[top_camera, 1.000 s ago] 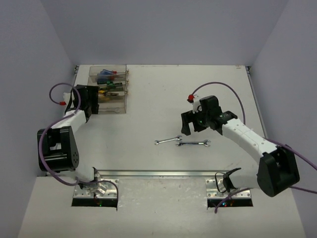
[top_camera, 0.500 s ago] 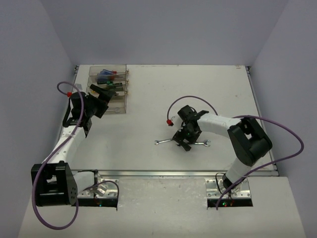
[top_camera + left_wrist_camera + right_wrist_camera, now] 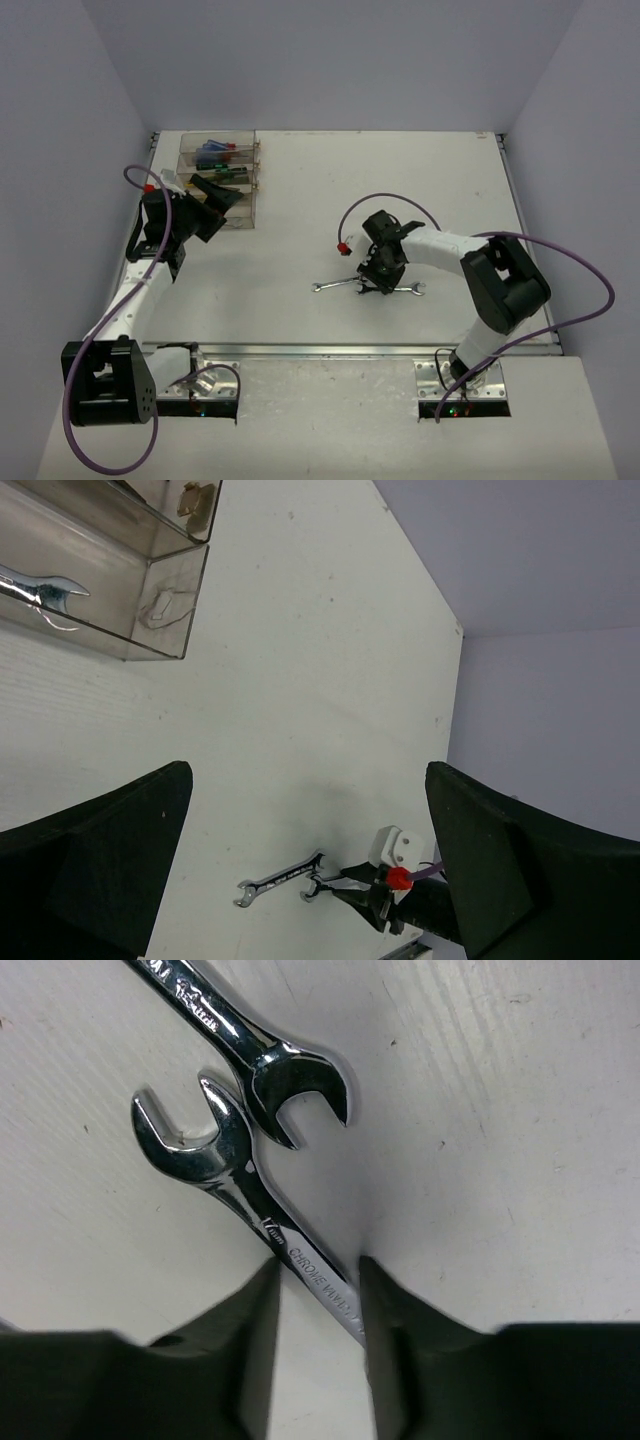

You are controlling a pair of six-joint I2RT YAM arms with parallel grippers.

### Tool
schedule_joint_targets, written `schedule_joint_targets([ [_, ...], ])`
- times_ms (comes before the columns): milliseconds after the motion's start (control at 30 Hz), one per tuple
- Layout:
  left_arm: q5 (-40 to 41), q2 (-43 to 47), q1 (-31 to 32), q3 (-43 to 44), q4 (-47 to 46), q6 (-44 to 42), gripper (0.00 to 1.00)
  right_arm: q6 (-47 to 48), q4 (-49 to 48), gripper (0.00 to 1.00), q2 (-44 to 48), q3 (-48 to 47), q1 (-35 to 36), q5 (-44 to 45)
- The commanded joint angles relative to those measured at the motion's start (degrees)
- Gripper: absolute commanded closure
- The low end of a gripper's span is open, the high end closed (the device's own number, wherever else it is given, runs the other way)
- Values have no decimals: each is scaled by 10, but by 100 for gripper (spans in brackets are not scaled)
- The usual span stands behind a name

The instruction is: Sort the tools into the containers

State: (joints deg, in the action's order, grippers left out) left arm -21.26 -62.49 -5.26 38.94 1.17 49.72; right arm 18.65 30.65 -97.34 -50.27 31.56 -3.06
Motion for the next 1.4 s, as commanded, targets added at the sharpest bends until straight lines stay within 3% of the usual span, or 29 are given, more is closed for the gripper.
schedule_joint_targets([
  [0, -23, 16, 4, 11, -17, -11, 0, 9, 12, 75, -56, 20, -5, 10],
  [67, -25, 16, 4, 11, -16, -14, 0, 3, 23, 84, -64, 14, -5, -1],
  [300, -28, 8, 4, 12, -19, -11, 0, -4, 21, 100, -23, 18, -4, 22],
  [633, -24, 4, 4, 8, -28, -2, 0, -40, -13, 100, 25, 12, -11, 81],
  [800, -11, 2, 16, -10, -49, 2, 0, -98, -44, 100, 80, 11, -53, 64],
  [867, 10, 9, 35, -25, -65, 13, 0, -137, -51, 100, 107, 5, -75, 26],
  [1033, 44, 19, 123, -89, -219, 35, 0, -198, -66, 100, 156, 0, -86, -12],
  [1200, 26, -22, 207, -97, -365, 23, 0, -307, -98, 100, 188, -20, -84, -109],
  [1267, 21, -52, 268, -90, -445, 0, 0, -372, -129, 100, 202, -24, -76, -154],
  [1367, 10, -95, 319, -71, -494, -28, 1, -397, -141, 100, 209, -38, -50, -159],
])
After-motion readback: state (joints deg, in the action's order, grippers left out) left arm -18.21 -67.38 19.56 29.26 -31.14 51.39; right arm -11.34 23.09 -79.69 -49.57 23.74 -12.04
